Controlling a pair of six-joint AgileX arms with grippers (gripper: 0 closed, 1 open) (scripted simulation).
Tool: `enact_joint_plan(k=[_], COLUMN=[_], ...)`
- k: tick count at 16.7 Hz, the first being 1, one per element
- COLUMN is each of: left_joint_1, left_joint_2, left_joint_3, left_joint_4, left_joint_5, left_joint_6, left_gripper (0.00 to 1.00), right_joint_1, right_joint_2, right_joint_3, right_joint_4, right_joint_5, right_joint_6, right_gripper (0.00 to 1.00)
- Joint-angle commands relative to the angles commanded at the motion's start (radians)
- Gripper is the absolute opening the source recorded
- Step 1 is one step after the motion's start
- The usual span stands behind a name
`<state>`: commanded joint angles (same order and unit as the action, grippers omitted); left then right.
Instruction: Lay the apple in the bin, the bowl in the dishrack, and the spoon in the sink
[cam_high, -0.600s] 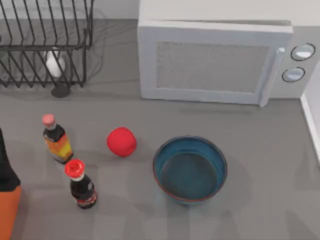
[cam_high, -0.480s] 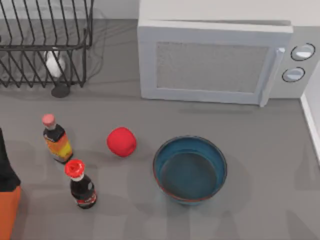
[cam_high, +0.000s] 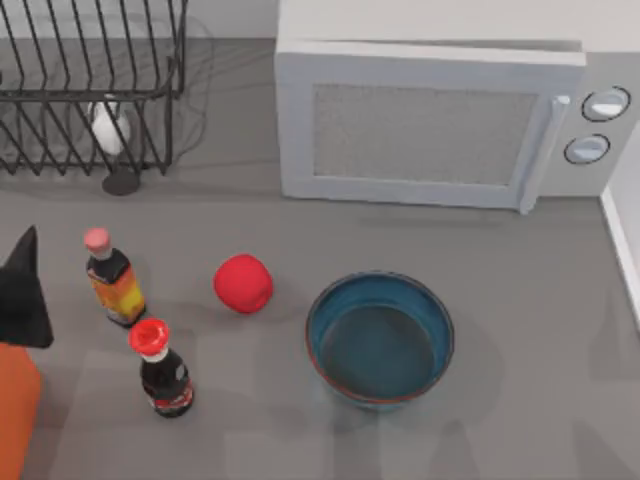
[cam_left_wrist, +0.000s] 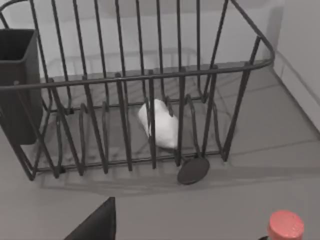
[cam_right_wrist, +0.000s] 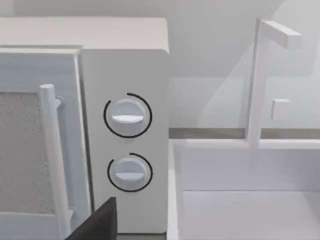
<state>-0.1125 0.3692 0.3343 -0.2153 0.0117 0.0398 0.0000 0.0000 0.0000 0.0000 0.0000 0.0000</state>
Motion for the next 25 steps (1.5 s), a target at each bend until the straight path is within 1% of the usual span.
enact_joint_plan(k=[3,10,15,18,20,25], left_joint_1=[-0.071,-0.245,-0.348,-0.391,-0.409,-0.417], left_joint_2=[0.287,1.039,1.455,1.617,1.684,1.713], left_joint_3=[0.221,0.754,1.069,1.202,1.261,1.288], left_joint_4=[-0.149,-0.528,-0.75,-0.839,-0.873,-0.887], left_joint_5=[0.001,-0.006,-0.009,-0.008,-0.006,-0.005], left_joint_6=[0.035,0.132,0.184,0.204,0.212,0.216], left_gripper=[1.0,1.0,1.0,1.0,1.0,1.0], right_joint_1=[0.0,0.0,0.0,0.0,0.0,0.0], right_joint_2=[0.0,0.0,0.0,0.0,0.0,0.0], right_joint_3=[0.0,0.0,0.0,0.0,0.0,0.0], right_joint_4=[0.0,0.0,0.0,0.0,0.0,0.0], right_joint_5=[0.0,0.0,0.0,0.0,0.0,0.0], right_joint_6=[0.0,0.0,0.0,0.0,0.0,0.0], right_gripper=[1.0,1.0,1.0,1.0,1.0,1.0])
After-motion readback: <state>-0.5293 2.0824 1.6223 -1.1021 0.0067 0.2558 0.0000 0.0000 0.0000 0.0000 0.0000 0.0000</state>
